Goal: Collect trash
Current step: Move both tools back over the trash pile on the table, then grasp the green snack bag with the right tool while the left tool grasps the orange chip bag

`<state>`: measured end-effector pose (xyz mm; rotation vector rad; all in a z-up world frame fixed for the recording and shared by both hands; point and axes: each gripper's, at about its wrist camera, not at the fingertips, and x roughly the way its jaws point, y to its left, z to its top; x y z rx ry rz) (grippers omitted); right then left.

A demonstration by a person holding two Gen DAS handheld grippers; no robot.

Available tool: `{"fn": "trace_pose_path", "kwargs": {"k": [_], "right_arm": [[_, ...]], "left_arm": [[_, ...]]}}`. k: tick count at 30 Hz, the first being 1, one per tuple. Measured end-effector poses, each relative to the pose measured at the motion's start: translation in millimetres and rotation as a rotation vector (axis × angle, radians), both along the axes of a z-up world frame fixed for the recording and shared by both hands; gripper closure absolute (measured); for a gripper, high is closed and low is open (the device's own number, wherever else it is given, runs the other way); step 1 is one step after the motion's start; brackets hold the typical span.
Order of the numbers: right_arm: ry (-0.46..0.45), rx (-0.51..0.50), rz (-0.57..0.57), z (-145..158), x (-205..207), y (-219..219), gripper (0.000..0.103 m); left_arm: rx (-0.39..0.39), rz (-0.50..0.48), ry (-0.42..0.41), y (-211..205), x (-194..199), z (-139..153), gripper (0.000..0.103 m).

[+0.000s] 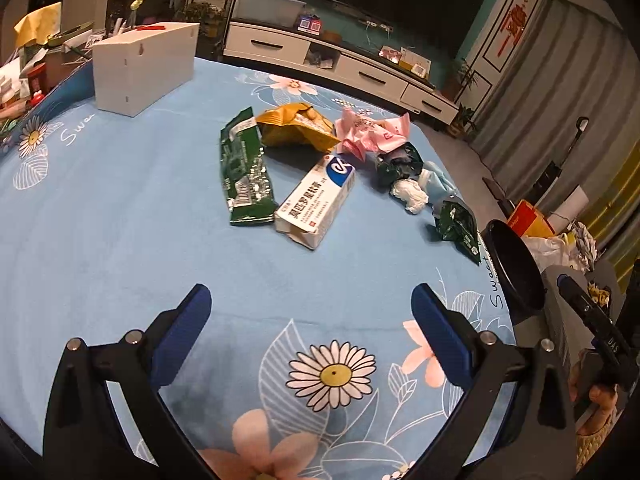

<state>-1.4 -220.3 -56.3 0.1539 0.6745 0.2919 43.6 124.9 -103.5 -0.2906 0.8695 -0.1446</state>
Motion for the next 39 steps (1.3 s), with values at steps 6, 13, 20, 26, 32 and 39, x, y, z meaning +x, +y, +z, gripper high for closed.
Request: {"fn": "trace_pose_path", "kwargs": {"k": [6,13,20,26,32,39], "right_arm": [[0.006,-0.019,0.016,-3,6,12,0.011],[0.017,-0.033,0.018,-9,18,16,0.011],[0.034,-0.046,0.010,-19,33,14,0.011],[0.041,-0.077,0.008,-29,49,11,0.011],[0.034,-0.128,0.017,-36,67,12,0.011],[0.013,-0.197,0.048,-45,91,15,0.011]], "left_arm": [[-0.019,0.015,-0.001,11,-2,-2,0.003],[-0.031,0.020,0.001,14,1,-6,0.003],[-0.036,0.019,0.019,13,11,-14,0.003],[-0.043,0.018,0.033,13,19,-18,0.003],[-0.048,0.019,0.031,11,29,-18,0.003],[-0.037,-0.009,0.016,-1,46,-14,0.003]]}}
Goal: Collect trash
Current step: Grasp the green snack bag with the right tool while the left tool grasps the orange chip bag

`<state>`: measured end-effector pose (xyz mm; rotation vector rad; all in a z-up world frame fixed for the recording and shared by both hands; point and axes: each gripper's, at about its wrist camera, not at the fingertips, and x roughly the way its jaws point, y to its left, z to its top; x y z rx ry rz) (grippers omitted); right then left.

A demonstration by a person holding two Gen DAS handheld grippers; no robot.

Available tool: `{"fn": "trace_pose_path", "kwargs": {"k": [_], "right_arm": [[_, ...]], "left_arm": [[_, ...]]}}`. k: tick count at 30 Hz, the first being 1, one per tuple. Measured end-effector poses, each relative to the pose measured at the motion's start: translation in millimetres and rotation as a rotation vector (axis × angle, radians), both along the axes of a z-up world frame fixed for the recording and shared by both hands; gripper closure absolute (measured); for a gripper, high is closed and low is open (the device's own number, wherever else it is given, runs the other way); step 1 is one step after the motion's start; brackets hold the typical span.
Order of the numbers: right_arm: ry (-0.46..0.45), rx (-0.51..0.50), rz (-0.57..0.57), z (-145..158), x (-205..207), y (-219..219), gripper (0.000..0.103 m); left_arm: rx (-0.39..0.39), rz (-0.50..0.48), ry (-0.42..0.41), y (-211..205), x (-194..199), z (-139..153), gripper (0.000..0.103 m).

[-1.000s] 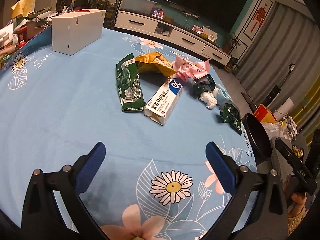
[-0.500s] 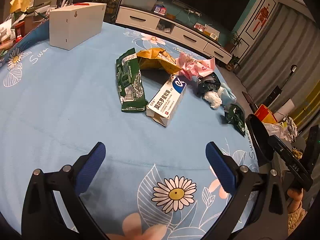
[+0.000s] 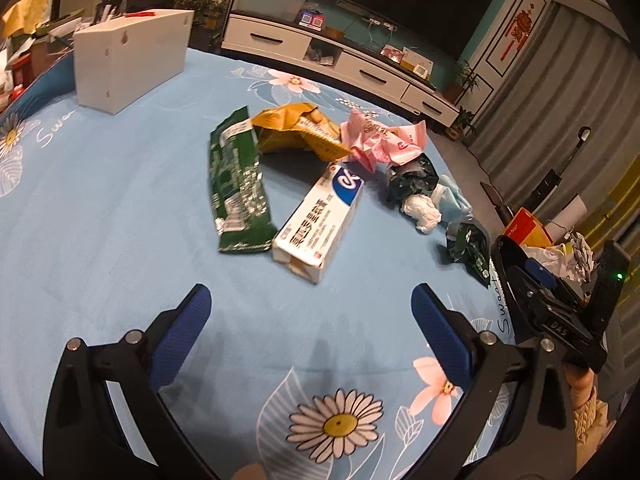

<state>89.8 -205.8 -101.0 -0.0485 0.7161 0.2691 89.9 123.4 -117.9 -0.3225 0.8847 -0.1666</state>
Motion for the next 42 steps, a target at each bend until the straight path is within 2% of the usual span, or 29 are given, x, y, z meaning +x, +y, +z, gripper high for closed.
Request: {"fn": "trace_pose_path", "kwargs": {"k": [7,13,15,17,18,19,24,27,32,35,42], "right_arm": [[0.003,-0.047,0.083,-8,33,4,0.013],[0.010,-0.097,0.158,-19,57,14,0.020],[0.031,-0.110,0.168,-24,64,16,0.037],[0.050,-0.122,0.179,-29,67,18,0.048],[0.057,-0.131,0.186,-31,68,19,0.060],[0.063,-0.140,0.191,-33,68,20,0.066],[0.055,-0.144,0.204,-33,57,22,0.078],[0.051,-0.083,0.191,-23,46,16,0.079],[0.000,0.079,0.161,1,18,2,0.079],[-0.033,0.148,0.168,13,7,-2,0.079],[-0.071,0.200,0.178,24,3,-6,0.079]], "left_arm": [[0.005,-0.040,0.005,-18,17,-5,0.003],[0.013,-0.059,0.013,-29,29,-8,0.003],[0.015,-0.064,0.015,-32,32,-9,0.003],[0.015,-0.069,0.013,-35,35,-9,0.003],[0.014,-0.069,0.012,-35,36,-9,0.003],[0.013,-0.067,0.012,-35,37,-9,0.003],[-0.020,-0.047,0.011,-32,46,-8,0.003],[-0.054,-0.026,-0.002,-29,54,-2,0.003],[-0.130,0.043,-0.029,-26,83,12,0.003],[-0.178,0.092,0.003,-25,110,9,0.004],[-0.224,0.201,0.073,-19,151,-18,0.021]]}}
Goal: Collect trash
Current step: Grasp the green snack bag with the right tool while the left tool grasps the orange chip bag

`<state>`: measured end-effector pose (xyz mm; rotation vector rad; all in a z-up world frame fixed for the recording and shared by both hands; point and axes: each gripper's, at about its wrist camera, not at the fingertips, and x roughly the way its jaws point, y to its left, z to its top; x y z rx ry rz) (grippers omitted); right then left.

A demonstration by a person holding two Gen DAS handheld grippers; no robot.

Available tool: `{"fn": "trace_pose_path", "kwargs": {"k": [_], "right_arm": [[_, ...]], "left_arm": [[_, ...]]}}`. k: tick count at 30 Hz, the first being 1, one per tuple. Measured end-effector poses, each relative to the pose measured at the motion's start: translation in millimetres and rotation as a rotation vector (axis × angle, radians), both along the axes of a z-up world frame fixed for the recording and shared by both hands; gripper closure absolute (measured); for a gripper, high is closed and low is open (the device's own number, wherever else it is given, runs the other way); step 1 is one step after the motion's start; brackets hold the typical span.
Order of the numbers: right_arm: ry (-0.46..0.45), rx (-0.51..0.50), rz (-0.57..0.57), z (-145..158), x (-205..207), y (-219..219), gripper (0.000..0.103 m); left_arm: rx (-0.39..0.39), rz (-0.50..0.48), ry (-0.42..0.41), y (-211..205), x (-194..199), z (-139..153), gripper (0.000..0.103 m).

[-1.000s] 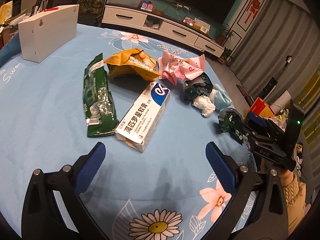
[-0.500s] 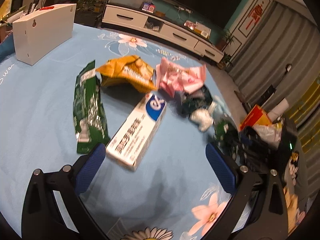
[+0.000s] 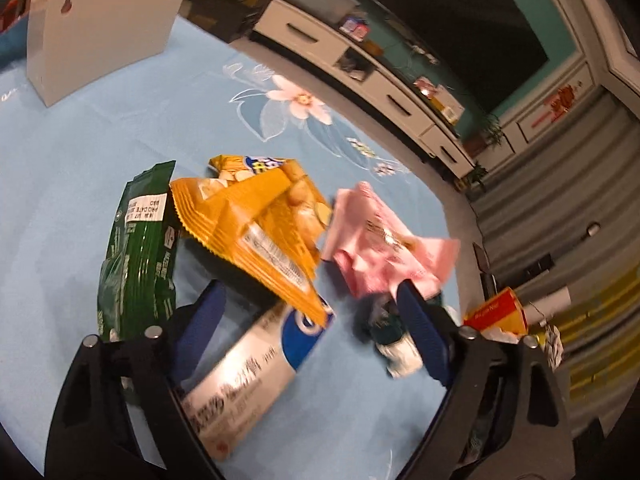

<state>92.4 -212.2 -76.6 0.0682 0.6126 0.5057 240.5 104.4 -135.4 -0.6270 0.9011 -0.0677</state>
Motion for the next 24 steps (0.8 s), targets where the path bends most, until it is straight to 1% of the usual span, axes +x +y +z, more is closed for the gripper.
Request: {"fn": "trace_pose_path", "kwargs": {"k": [1,4,5,7,9,12,13,16,20,24], "right_arm": [[-0.002,0.004,-0.001,0,-2,0,0.079],[-0.003,0.015,-0.004,-1,-2,-2,0.079],[-0.001,0.015,-0.005,-2,-1,-2,0.079],[0.000,0.018,-0.007,-3,-2,-2,0.079],[0.003,0.019,-0.008,-4,-3,-2,0.079],[0.006,0.019,-0.010,-5,-4,-2,0.079],[0.007,0.017,-0.012,-5,-5,-2,0.079],[0.010,0.019,-0.019,-2,-7,-4,0.079],[0.005,0.030,-0.033,2,-12,-9,0.079],[-0.002,0.036,-0.038,6,-21,-11,0.079]], "left_arm": [[-0.001,0.011,0.006,1,2,-2,0.026],[-0.021,0.050,0.014,6,7,-10,0.034],[-0.020,0.056,0.013,7,7,-10,0.041],[-0.031,0.064,0.009,9,7,-13,0.062],[-0.035,0.073,0.009,10,7,-15,0.071],[-0.044,0.073,-0.018,11,4,-15,0.084],[-0.047,0.064,-0.027,11,3,-14,0.086],[-0.048,0.033,-0.050,8,-2,-9,0.088],[0.005,0.014,-0.106,2,-14,7,0.089],[0.081,-0.004,-0.164,0,-29,29,0.089]]}}
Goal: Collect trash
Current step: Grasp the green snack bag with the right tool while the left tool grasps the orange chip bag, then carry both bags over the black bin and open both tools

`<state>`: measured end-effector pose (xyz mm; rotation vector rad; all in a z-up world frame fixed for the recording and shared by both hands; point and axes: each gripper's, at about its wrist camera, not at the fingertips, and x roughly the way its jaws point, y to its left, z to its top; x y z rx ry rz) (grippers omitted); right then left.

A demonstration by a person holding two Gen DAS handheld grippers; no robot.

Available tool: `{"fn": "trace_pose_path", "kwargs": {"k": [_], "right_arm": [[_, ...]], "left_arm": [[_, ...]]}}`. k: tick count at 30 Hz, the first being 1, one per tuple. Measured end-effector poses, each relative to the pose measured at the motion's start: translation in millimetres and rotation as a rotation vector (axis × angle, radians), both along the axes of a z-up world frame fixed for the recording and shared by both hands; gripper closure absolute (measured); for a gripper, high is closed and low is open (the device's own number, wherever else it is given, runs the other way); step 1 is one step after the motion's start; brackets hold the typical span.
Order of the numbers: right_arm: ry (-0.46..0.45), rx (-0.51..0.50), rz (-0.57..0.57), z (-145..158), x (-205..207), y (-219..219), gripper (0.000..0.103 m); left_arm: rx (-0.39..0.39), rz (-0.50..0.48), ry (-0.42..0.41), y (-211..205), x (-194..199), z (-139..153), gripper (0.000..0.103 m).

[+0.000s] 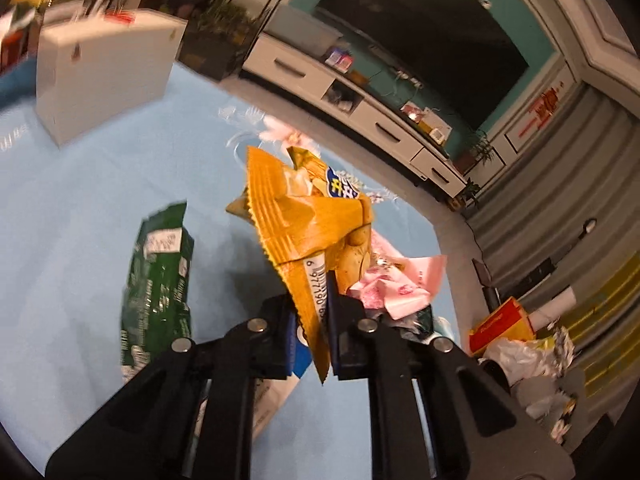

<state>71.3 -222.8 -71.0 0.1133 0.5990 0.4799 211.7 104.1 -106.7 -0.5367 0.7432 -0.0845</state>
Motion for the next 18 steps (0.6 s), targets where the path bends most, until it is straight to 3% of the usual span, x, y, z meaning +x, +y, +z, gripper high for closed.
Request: {"fn": "trace_pose_path", "kwargs": {"k": [7,18], "right_arm": [[0.017,0.021,-0.033,3,-13,-4,0.079],[0.012,0.057,-0.098,12,-38,-21,0.079]], "left_arm": [[0.108,-0.073,-0.088,-14,-41,34,0.089],[0.157,-0.214,-0.111,-52,-97,48,0.089]]}}
